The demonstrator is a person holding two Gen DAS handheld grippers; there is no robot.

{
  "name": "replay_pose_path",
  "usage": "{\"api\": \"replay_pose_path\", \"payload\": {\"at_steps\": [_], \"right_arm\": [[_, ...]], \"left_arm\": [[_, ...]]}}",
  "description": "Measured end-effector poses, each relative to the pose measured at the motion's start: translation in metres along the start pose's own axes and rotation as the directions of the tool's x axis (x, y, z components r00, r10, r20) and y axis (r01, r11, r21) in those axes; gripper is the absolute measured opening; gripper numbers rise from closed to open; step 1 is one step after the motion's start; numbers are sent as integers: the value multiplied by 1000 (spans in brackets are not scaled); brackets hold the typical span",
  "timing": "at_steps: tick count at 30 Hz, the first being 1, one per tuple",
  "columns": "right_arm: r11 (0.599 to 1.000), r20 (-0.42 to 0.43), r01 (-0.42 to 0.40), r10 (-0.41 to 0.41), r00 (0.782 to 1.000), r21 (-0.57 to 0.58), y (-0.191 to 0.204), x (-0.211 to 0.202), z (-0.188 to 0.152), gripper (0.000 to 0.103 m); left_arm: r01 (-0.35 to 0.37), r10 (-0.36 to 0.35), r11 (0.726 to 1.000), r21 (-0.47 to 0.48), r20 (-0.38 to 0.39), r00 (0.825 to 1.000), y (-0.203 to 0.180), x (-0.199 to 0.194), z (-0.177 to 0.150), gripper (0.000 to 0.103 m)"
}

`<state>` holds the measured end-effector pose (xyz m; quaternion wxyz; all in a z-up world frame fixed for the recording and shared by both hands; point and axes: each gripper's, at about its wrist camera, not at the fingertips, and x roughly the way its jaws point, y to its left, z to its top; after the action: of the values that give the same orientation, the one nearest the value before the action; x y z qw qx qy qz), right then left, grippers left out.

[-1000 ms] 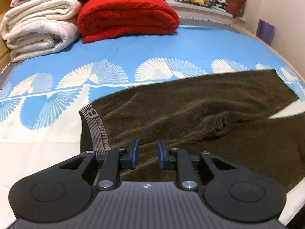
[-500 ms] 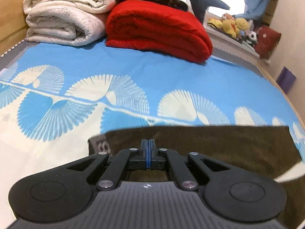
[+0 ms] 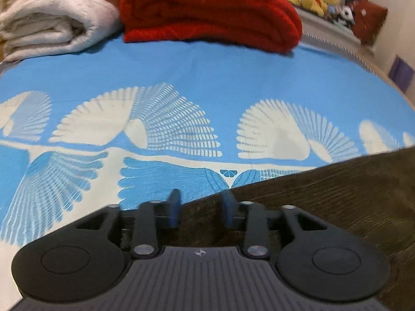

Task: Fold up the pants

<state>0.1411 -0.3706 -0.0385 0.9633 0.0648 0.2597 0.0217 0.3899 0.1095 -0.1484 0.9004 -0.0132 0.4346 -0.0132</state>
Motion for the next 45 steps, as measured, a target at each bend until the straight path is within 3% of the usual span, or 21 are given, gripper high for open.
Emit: {"api": "replay_pose_path", "payload": {"at_steps": [2,6,7,8,10,12,17,21,24,27,28,29,30,31,32,33,35,38,41,45], "right_arm": [[1000,-6,13,-13,1000,2,-5,2,-1,11],[999,-26,36,-35,999,22,-18,4,-4,11],[999,-29,39,-38,999,26,-20,4,-4,11],[999,-29,43,-42,999,28,-22,4,-4,11],[998,-29,52,-51,998,24,-24,3,-5,11],[998,-29,63,-62,998,15,-24,3,-6,11],[995,-20,102,-102,995,7,-26,0,-8,11],[991,-11,129,-129,992,16,-31,-6,-8,11],[986,-14,157,-156,988,60,-40,-14,-10,11],[979,-32,158,-155,987,129,-50,-24,-15,11],[977,-39,157,-153,987,147,-53,-28,-17,11],[975,-46,157,-151,987,159,-55,-31,-20,11],[974,-53,156,-149,987,165,-56,-34,-23,11],[974,-60,156,-147,987,164,-56,-36,-25,11],[974,-67,159,-150,986,161,-56,-39,-28,11],[973,-73,165,-155,985,159,-55,-41,-31,11],[974,-78,166,-156,985,155,-55,-45,-35,11],[974,-84,169,-158,984,150,-53,-47,-37,11],[970,-90,177,-163,982,169,-55,-46,-37,11],[961,-116,175,-152,981,216,-59,-39,-39,11]], "left_arm": [[15,-13,999,45,-40,999,-5,14,4,50],[23,-10,990,142,-88,996,-15,30,4,50],[37,-19,987,155,-115,993,-17,33,3,47],[45,-22,984,170,-134,991,-18,34,1,29],[35,-3,971,237,-136,991,-26,31,-2,16],[18,20,948,318,-117,993,-36,17,-4,11],[-22,22,916,402,4,1000,-60,-65,-7,9],[7,-42,877,480,61,997,-92,-154,-51,9],[79,-111,844,531,29,993,-110,-207,-107,9],[148,-136,829,539,-61,989,-117,-219,-159,9],[171,-142,838,518,-95,985,-116,-215,-171,9],[209,-160,865,457,-144,977,-111,-209,-178,11],[272,-207,899,342,-214,955,-99,-202,-179,12],[316,-254,918,240,-256,933,-86,-198,-176,19],[335,-293,932,141,-255,922,-71,-198,-171,36],[328,-312,944,44,-216,925,-53,-203,-165,45],[312,-328,944,-109,-202,923,-24,-204,-161,51],[274,-341,927,-255,-275,899,3,-187,-169,50],[181,-289,932,-315,-339,895,17,-167,-174,51],[143,-300,909,-390,-376,877,27,-144,-172,50]]}}
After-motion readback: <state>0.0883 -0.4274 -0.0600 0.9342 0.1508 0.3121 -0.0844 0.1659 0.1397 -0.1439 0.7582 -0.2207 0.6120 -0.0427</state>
